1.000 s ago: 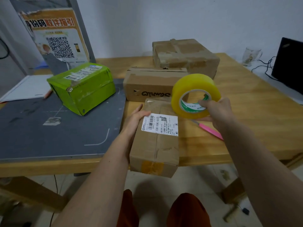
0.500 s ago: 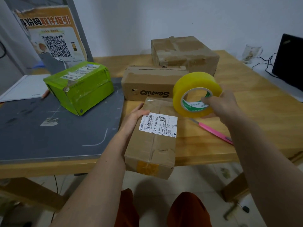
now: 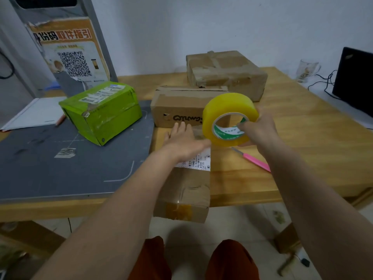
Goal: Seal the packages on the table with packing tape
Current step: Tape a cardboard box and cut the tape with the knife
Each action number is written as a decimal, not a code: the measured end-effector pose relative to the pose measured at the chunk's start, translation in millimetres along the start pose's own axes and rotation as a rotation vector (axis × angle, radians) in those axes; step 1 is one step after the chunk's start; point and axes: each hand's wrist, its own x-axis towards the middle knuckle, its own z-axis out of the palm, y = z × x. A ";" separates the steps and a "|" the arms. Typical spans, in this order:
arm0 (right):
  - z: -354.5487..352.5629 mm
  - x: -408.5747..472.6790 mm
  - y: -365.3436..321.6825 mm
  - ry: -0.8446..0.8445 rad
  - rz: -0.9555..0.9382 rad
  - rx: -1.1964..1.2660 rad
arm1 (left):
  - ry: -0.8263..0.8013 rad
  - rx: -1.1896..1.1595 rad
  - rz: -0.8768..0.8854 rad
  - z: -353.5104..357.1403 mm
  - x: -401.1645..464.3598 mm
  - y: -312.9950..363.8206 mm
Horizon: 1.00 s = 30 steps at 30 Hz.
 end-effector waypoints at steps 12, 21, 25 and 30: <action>56.3 -25.0 20.9 0.077 0.356 0.732 | 0.150 0.194 -0.009 31.6 3.6 -4.2; 40.3 -17.3 12.5 -0.123 0.385 0.764 | 0.112 0.207 -0.009 30.5 2.7 -1.8; 25.6 -24.9 37.7 -0.087 0.537 0.976 | 0.096 0.173 -0.042 29.2 1.8 -1.6; 21.4 -28.3 51.6 -0.084 0.536 0.890 | 0.097 0.154 -0.179 26.3 3.6 3.6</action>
